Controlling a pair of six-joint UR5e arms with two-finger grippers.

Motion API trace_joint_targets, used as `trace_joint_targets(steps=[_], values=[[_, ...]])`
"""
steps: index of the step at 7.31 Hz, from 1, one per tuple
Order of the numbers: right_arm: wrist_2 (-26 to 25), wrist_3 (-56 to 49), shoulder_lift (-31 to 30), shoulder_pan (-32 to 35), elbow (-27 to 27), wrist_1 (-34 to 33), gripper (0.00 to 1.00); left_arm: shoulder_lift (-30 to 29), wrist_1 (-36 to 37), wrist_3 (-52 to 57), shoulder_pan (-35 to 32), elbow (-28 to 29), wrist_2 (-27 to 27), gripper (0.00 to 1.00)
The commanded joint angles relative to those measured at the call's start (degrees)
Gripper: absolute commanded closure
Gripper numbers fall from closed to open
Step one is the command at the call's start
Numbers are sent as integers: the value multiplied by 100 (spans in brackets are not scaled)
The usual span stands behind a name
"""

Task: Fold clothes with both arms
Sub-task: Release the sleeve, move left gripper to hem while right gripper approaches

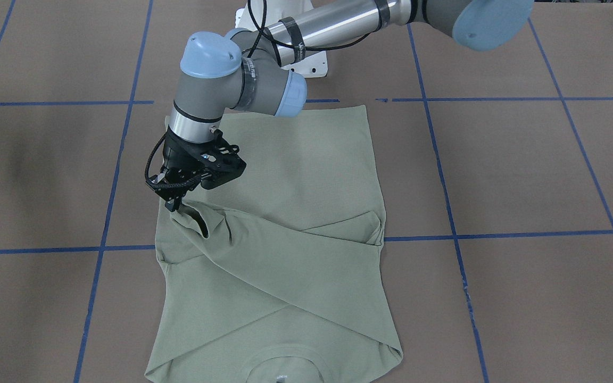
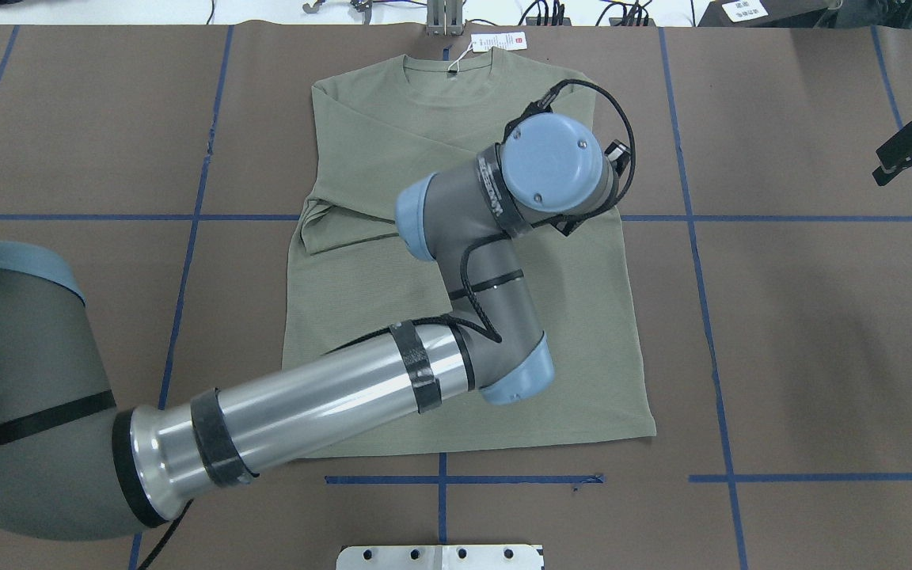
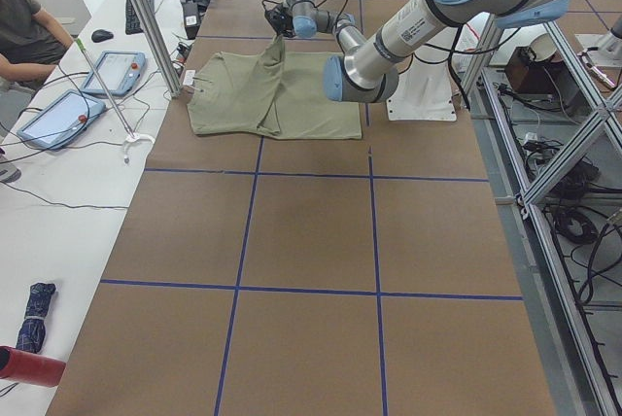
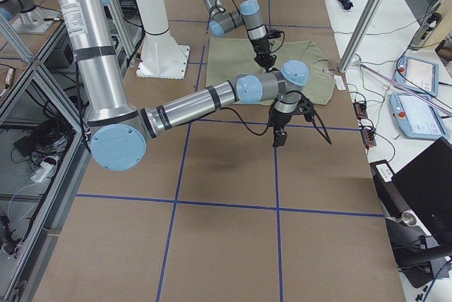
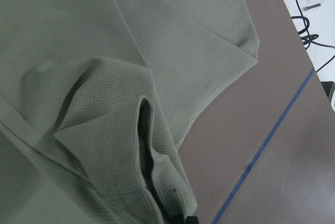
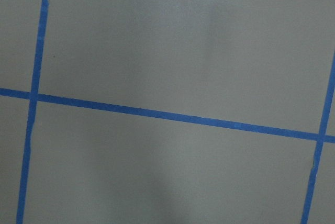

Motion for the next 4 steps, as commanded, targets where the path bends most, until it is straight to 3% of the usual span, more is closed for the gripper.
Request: trace_joint_targets(steps=[1,2,4], values=[[0,14,45,-43,-21,0,0,7,-462,694,390,277,637,0],[9,14,106,-52,-12,9,0,104,-462,1048,346,190,628,0],[193,423,107,-113,-3,437,0,725,-52,1252,215,-852,323,0]])
